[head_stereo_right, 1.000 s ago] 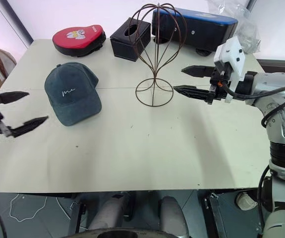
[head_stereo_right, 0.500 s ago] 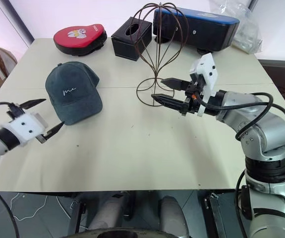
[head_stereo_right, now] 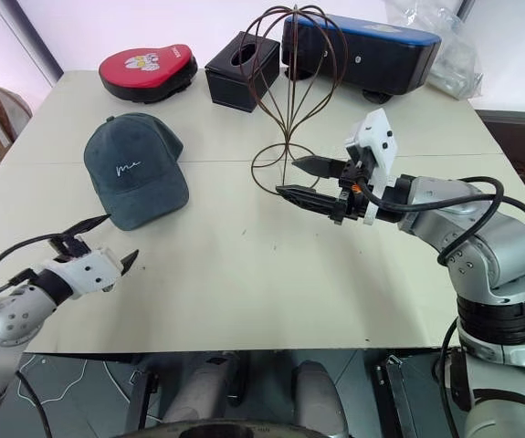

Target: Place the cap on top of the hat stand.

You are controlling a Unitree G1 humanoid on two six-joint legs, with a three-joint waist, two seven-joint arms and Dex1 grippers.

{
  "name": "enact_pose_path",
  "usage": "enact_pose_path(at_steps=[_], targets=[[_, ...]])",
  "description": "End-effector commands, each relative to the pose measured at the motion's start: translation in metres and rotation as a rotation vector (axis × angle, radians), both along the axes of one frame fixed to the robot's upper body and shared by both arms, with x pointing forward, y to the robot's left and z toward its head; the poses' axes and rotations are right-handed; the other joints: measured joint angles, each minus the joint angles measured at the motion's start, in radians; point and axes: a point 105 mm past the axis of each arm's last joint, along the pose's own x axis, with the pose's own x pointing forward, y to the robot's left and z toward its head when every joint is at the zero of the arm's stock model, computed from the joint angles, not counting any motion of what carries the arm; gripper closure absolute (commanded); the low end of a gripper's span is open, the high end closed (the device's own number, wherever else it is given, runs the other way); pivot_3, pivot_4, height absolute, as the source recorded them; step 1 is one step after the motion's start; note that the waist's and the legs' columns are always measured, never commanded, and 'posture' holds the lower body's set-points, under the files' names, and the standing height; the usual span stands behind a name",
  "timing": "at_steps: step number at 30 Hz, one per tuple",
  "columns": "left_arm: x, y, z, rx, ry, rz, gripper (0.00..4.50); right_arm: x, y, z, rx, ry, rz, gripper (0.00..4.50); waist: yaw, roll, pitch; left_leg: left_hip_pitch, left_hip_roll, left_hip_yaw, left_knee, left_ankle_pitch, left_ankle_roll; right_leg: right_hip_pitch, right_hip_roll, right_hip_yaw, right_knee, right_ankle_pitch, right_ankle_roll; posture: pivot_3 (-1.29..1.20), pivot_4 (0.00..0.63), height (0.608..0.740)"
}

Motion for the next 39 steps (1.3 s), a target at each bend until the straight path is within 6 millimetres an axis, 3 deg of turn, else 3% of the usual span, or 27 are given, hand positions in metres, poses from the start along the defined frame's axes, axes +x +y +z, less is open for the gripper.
enact_pose_path(at_steps=[1,23,39], targets=[[0.001,0.000,0.000,0.040,-0.048,0.001,0.00,-0.007,0.002,0.010,-0.009,-0.047,0.025,1.51,0.000,0.000,0.000,0.000,0.000,0.000,0.000,0.000,0.000,0.000,0.000,0.000,0.000,0.000,0.000,0.00,0.150,0.740],[0.035,0.001,-0.027,0.141,-0.142,0.093,0.00,-0.006,-0.003,0.013,-0.018,-0.070,-0.003,1.51,0.005,0.007,-0.006,0.001,-0.001,-0.001,0.003,0.000,0.000,0.001,0.000,-0.001,0.003,0.001,0.001,0.00,0.150,0.740],[0.046,0.025,-0.029,0.243,-0.190,0.252,0.00,-0.004,-0.005,0.016,-0.025,-0.081,-0.017,1.51,-0.003,0.010,-0.010,0.002,-0.001,-0.001,0.003,0.000,0.000,0.001,0.001,-0.001,0.005,0.001,0.001,0.00,0.150,0.740]])
